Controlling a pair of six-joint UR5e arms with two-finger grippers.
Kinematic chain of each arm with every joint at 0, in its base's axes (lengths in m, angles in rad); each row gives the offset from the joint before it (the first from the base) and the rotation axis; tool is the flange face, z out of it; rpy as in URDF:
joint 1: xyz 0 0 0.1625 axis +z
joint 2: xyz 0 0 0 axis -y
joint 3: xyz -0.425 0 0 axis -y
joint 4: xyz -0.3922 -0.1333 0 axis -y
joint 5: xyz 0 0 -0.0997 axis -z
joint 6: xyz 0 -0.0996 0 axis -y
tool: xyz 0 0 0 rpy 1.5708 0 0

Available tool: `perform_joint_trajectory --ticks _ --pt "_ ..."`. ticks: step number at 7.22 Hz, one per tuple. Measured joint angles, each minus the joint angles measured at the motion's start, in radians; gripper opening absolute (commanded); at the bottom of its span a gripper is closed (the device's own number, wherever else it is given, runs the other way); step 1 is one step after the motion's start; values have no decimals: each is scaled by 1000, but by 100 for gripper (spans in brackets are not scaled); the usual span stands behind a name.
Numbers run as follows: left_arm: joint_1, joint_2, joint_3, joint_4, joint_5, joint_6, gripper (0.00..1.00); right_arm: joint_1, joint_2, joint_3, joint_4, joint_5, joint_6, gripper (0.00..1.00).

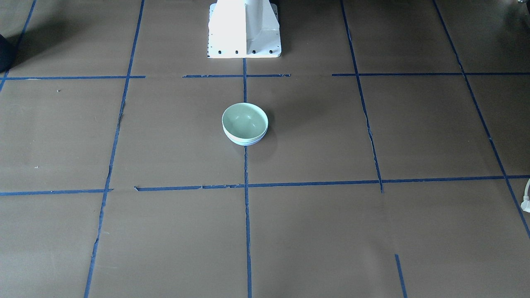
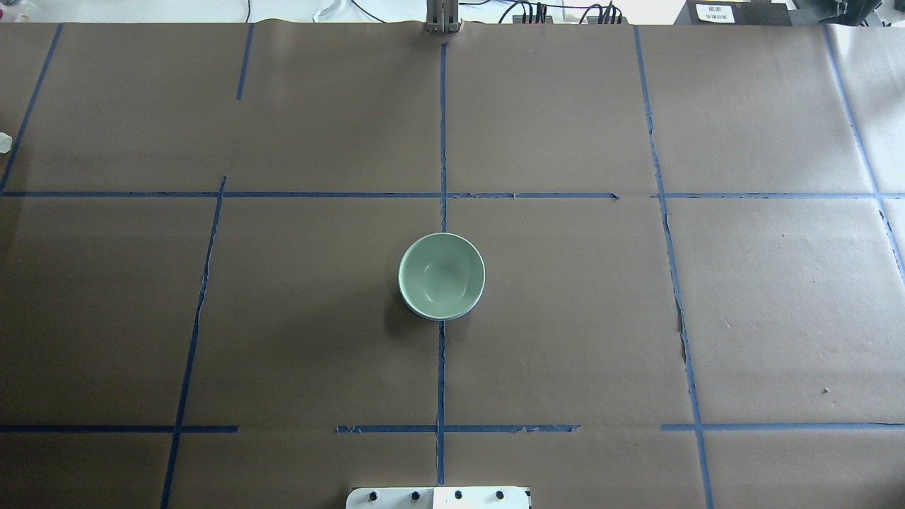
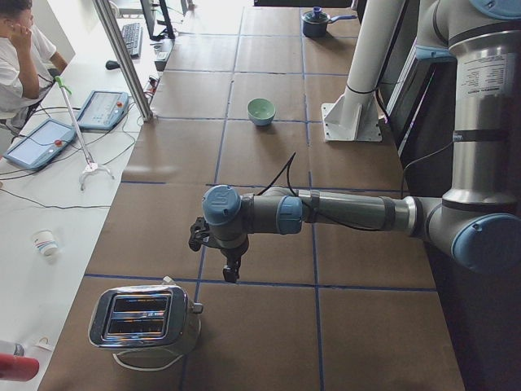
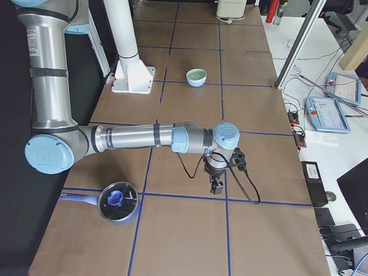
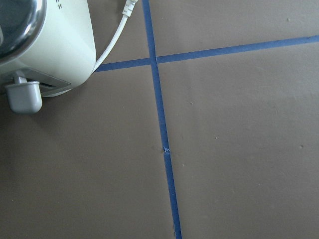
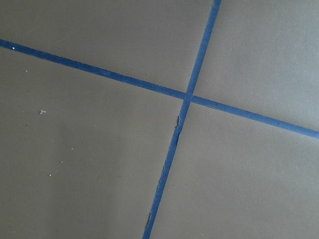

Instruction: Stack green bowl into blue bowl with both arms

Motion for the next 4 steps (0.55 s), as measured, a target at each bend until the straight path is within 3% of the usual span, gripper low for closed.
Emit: perform_joint_trajectory --ticks 4 --pt "0 3 8 1 8 0 100 0 -2 2 3 29 -1 100"
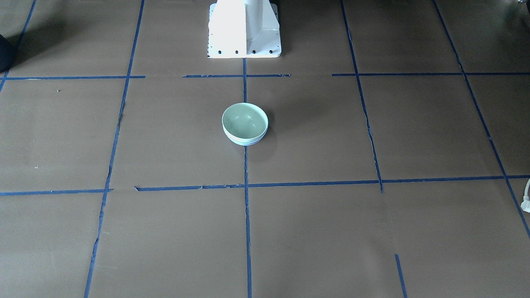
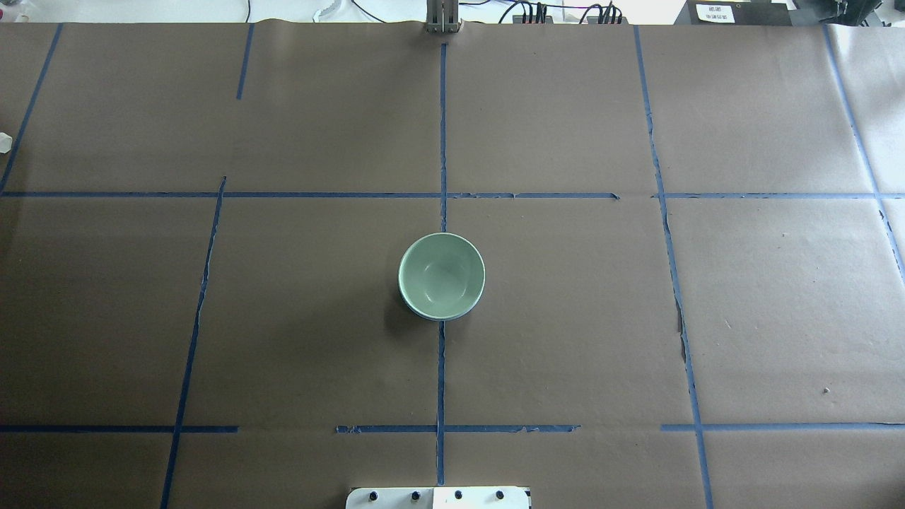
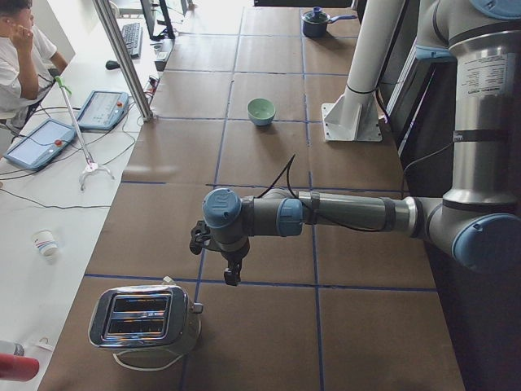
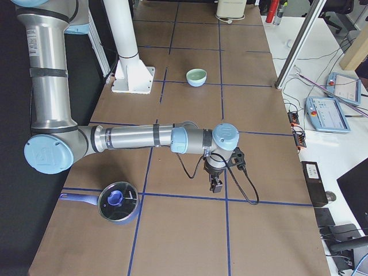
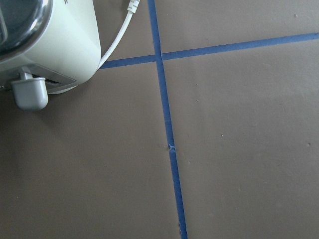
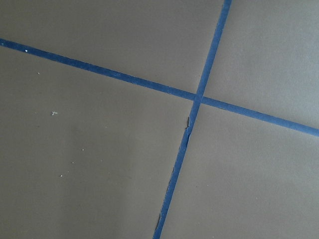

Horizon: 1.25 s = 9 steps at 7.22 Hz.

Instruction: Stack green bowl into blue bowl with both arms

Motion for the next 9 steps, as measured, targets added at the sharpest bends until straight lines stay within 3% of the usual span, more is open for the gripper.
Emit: perform_joint_trajectory --ticks 2,6,9 --pt "0 1 4 0 4 -3 100 4 0 1 0 0 0 100" --pt "0 -2 12 -3 98 -13 100 13 -1 3 0 -1 1 100" --pt "1 -5 3 -8 97 -157 100 14 -1 2 0 1 2 100"
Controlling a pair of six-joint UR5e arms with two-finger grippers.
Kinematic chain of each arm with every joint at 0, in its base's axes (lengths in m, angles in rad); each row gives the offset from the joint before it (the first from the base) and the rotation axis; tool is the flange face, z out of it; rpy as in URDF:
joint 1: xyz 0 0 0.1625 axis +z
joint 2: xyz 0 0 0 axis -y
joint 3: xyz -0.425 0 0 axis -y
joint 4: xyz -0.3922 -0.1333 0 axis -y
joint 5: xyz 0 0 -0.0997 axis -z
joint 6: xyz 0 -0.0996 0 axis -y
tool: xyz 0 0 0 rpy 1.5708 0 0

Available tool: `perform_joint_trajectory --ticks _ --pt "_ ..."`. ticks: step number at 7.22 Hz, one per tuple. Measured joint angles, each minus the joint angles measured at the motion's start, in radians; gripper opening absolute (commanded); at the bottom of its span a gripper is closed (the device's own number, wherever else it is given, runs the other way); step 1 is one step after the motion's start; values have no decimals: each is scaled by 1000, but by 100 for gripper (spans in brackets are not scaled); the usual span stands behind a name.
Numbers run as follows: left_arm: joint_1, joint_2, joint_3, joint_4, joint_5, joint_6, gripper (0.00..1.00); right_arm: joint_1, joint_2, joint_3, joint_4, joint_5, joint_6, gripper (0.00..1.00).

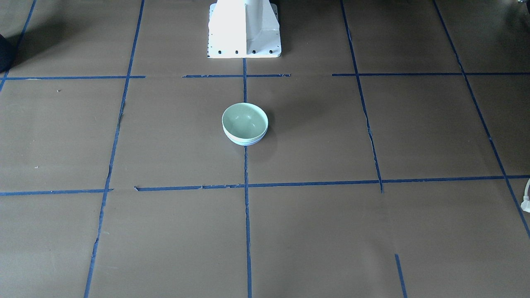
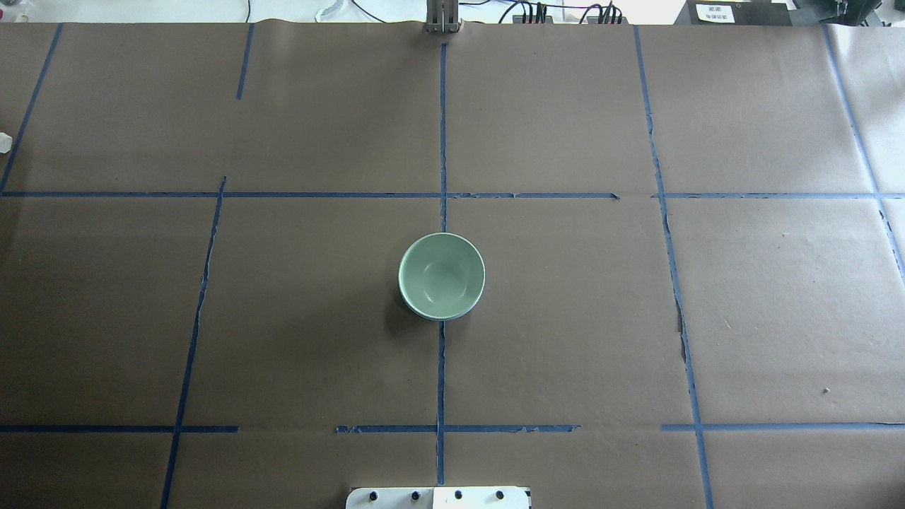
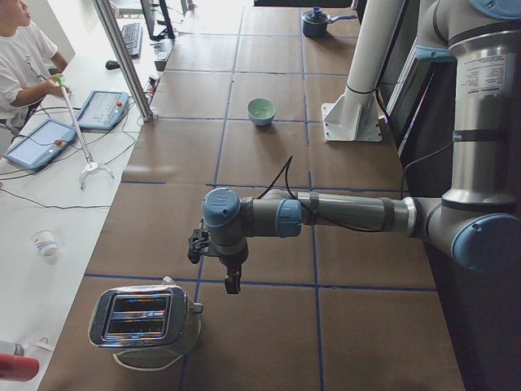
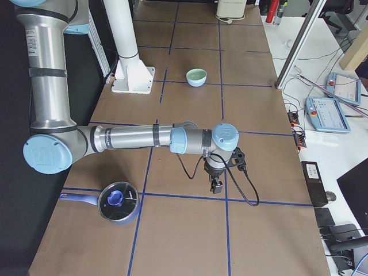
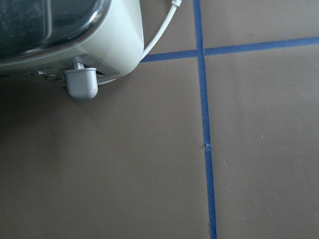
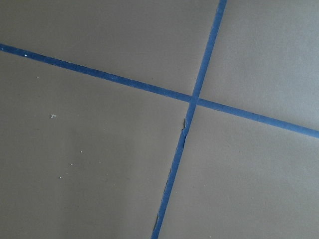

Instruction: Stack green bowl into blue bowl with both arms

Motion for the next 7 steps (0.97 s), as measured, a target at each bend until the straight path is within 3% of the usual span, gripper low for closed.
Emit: perform_joint_trajectory --ticks 3,7 --pt "0 2 1 -1 0 -25 100 0 0 1 0 2 1 100" --pt "-11 9 3 15 -1 83 100 0 1 10 0 4 1 100"
